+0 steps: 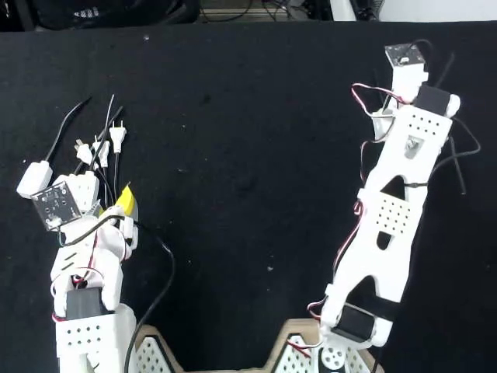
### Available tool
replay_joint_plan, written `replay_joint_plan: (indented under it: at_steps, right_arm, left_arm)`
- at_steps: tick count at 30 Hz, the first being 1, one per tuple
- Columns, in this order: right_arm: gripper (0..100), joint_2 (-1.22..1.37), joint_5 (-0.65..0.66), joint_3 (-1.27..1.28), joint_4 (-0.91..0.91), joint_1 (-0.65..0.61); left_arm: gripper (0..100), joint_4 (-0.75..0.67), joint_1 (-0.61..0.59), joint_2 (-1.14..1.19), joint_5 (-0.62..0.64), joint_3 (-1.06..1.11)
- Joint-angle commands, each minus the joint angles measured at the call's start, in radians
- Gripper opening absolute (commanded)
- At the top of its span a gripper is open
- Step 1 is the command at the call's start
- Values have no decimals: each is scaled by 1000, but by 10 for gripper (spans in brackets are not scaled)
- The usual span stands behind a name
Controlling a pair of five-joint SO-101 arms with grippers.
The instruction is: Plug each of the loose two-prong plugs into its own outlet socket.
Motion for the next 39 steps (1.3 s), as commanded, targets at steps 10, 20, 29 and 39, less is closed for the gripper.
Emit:
replay_joint_plan:
  at_steps: [10,20,29,39]
  right_arm:
    - [127,-344,-121,196,35,-106]
    - [127,-894,-181,958,8,-301]
    - [127,-1333,-236,1704,-347,-459]
    - [127,-1741,-258,2425,-835,-640]
  left_arm:
    - [198,-46,16,-9,0,-50]
    - [198,-44,16,-9,0,-50]
    - [198,-44,16,-9,0,-50]
    - [198,-41,16,-9,0,-48]
